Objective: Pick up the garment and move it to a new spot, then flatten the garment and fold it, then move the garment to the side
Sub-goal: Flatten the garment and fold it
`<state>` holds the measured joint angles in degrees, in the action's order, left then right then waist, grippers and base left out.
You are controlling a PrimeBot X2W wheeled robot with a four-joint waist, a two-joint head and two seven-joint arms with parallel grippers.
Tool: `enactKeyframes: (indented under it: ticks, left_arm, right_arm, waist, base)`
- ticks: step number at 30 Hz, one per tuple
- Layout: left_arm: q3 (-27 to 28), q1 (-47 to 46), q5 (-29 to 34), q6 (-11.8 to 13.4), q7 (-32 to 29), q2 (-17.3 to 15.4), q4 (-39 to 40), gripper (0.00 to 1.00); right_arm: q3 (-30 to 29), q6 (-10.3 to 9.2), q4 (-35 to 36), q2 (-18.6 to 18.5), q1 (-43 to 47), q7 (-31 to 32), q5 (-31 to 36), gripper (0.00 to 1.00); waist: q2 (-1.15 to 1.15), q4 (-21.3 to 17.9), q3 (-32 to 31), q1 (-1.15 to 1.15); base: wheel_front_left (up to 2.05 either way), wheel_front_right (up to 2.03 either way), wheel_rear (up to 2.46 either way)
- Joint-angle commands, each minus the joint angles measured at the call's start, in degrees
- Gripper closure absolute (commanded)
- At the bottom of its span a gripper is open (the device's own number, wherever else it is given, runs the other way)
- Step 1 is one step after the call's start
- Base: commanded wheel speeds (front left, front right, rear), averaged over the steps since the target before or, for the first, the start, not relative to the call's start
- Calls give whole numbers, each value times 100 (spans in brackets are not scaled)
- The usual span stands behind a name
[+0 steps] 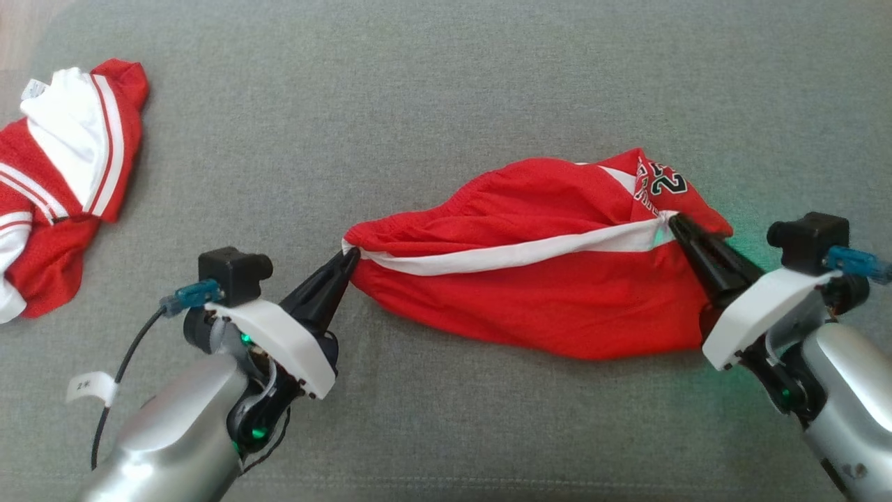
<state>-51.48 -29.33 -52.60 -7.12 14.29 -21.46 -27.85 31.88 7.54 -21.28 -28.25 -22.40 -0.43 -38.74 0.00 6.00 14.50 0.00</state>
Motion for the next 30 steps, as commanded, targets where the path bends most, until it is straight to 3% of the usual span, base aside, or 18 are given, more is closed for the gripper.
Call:
enactKeyframes:
  ticks: [1,10,20,26,30]
  left_arm:
    - [189,-110,8,-35,71,-124,97,100]
    - [365,-17,-121,-36,71,-53,207,100]
    - [687,-74,-777,-36,32,-326,1374,100]
    - [1072,-1257,-1760,-36,-706,-375,2208,100]
    - [1189,-2595,-1880,-35,-1357,-218,1995,100]
  right_arm:
    - [101,-5,144,-177,-97,-82,-93,100]
    - [61,-5,230,-480,-75,-574,-202,100]
    - [-988,-5,1047,-817,92,-1087,-245,100]
    - [-1800,-5,1947,-640,-716,-1036,-590,100]
    - [-2091,-5,1955,-382,-1889,-771,-483,100]
  waist:
    - [0,8,-13,0]
    - [0,8,-199,0]
    - [0,-242,-672,0]
    - [0,-477,-464,0]
    - [0,-757,-20,0]
  base:
    - [0,0,0]
    - [0,0,0]
    - [0,0,0]
    - [0,0,0]
    - [0,0,0]
